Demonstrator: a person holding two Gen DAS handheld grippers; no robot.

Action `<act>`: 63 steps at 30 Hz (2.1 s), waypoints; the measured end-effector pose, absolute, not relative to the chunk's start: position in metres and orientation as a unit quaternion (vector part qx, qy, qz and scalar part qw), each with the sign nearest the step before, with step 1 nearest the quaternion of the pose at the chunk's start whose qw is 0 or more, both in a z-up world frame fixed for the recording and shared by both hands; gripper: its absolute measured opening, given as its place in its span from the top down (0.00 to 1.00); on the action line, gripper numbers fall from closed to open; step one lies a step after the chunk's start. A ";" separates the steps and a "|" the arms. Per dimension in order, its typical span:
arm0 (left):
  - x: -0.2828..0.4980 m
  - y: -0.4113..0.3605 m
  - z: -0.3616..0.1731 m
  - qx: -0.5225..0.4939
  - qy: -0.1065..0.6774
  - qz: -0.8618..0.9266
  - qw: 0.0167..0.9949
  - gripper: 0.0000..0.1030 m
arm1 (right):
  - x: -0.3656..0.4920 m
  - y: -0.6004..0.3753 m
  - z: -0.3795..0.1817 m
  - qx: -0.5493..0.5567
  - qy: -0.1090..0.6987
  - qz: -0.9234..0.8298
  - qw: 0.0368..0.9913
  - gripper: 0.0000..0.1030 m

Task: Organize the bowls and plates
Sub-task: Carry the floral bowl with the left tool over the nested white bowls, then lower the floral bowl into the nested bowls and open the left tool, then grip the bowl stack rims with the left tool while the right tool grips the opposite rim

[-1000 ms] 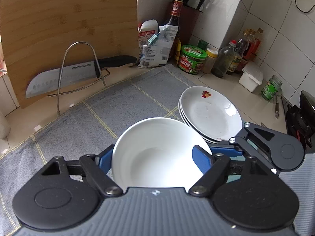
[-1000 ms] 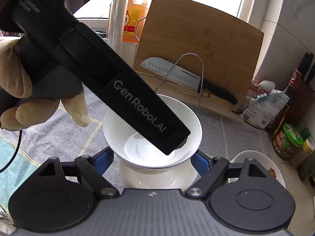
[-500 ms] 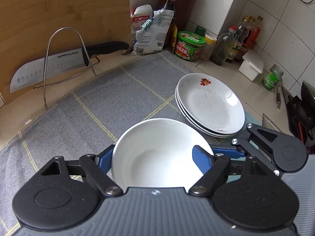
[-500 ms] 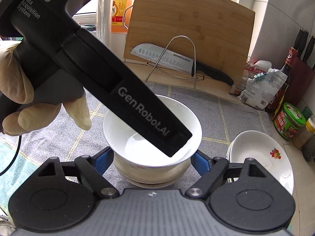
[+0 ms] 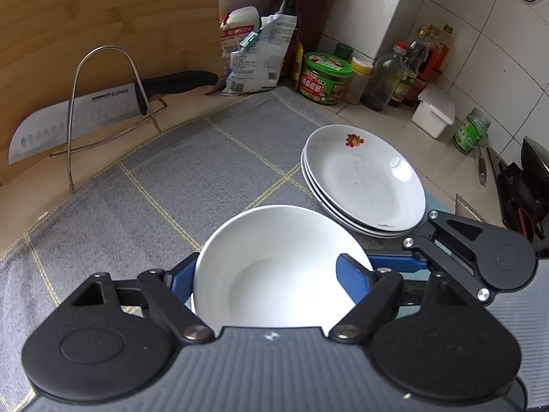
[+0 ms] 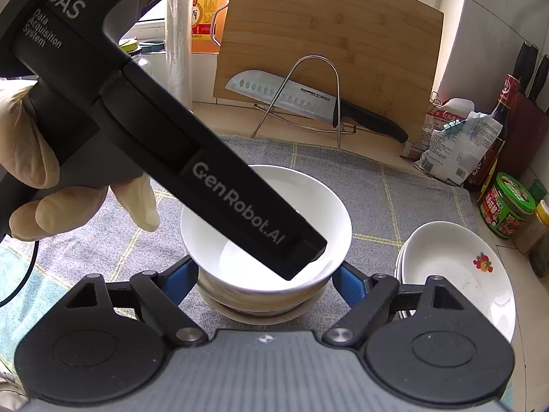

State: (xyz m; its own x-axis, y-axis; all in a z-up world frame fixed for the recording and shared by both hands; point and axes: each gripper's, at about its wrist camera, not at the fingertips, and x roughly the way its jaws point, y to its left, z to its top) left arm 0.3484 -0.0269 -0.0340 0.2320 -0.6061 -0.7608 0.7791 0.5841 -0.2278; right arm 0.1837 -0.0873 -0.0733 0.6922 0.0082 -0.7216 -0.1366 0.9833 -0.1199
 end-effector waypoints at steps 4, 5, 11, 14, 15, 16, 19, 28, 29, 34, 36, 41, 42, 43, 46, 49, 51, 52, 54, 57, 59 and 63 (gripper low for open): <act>0.350 -0.025 -0.034 0.094 0.432 -0.447 0.778 0.20 | 0.183 -0.086 -0.074 -0.081 0.388 0.038 0.917 0.14; 0.350 -0.025 -0.034 0.092 0.433 -0.447 0.777 0.20 | 0.183 -0.086 -0.074 -0.080 0.389 0.037 0.917 0.14; 0.353 -0.021 -0.035 0.087 0.435 -0.442 0.780 0.18 | 0.180 -0.084 -0.073 -0.082 0.383 0.040 0.919 0.06; 0.354 -0.019 -0.035 0.084 0.433 -0.439 0.783 0.18 | 0.177 -0.083 -0.066 -0.081 0.366 0.043 0.926 0.00; 0.354 -0.018 -0.034 0.083 0.432 -0.437 0.784 0.18 | 0.176 -0.083 -0.065 -0.084 0.365 0.042 0.926 0.00; 0.354 -0.016 -0.033 0.083 0.430 -0.435 0.786 0.18 | 0.176 -0.082 -0.064 -0.085 0.363 0.041 0.927 0.00; 0.354 -0.010 -0.027 0.076 0.425 -0.428 0.794 0.16 | 0.173 -0.082 -0.063 -0.084 0.359 0.049 0.928 0.00; 0.354 0.015 -0.021 0.092 0.412 -0.390 0.818 0.14 | 0.167 -0.070 -0.066 -0.089 0.353 0.072 0.928 0.00; 0.353 0.017 -0.021 0.093 0.412 -0.391 0.818 0.14 | 0.167 -0.070 -0.066 -0.091 0.354 0.074 0.928 0.00; 0.343 0.027 -0.019 0.102 0.403 -0.393 0.820 0.13 | 0.162 -0.067 -0.067 -0.097 0.349 0.076 0.929 0.00; 0.338 0.033 -0.016 0.098 0.394 -0.399 0.822 0.09 | 0.158 -0.068 -0.065 -0.096 0.345 0.074 0.931 0.00; 0.321 0.046 -0.011 0.103 0.368 -0.399 0.834 0.03 | 0.146 -0.078 -0.068 -0.086 0.350 0.058 0.931 0.00; 0.318 0.048 -0.011 0.106 0.365 -0.398 0.835 0.03 | 0.144 -0.080 -0.069 -0.082 0.353 0.055 0.931 0.00; 0.316 0.051 -0.011 0.107 0.361 -0.399 0.836 0.03 | 0.141 -0.083 -0.071 -0.079 0.355 0.050 0.930 0.00; 0.310 0.059 -0.018 0.112 0.359 -0.405 0.833 0.02 | 0.135 -0.089 -0.080 -0.068 0.372 0.028 0.925 0.00; 0.306 0.069 -0.029 0.112 0.350 -0.419 0.830 0.02 | 0.136 -0.095 -0.093 -0.055 0.401 0.000 0.914 0.00; 0.307 0.073 -0.039 0.104 0.361 -0.429 0.821 0.02 | 0.138 -0.096 -0.102 -0.059 0.424 -0.013 0.904 0.00; 0.307 0.075 -0.043 0.103 0.367 -0.431 0.818 0.02 | 0.139 -0.096 -0.106 -0.064 0.433 -0.014 0.899 0.00; 0.305 0.077 -0.051 0.107 0.371 -0.429 0.817 0.02 | 0.142 -0.096 -0.114 -0.078 0.445 -0.014 0.892 0.00; 0.304 0.078 -0.060 0.105 0.388 -0.418 0.815 0.02 | 0.148 -0.100 -0.123 -0.090 0.459 -0.002 0.884 0.00; 0.301 0.078 -0.063 0.105 0.392 -0.413 0.815 0.02 | 0.153 -0.104 -0.127 -0.091 0.463 0.019 0.882 0.00; 0.295 0.070 -0.069 0.117 0.396 -0.391 0.823 0.02 | 0.166 -0.116 -0.133 -0.105 0.460 0.073 0.878 0.00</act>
State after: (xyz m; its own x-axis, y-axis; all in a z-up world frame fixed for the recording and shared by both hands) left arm 0.2950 0.0703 -0.0693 0.3813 -0.5504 -0.7428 0.7352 0.6676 -0.1173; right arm 0.1663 -0.1163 -0.1330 0.5654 0.0310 -0.8242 -0.2238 0.9676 -0.1172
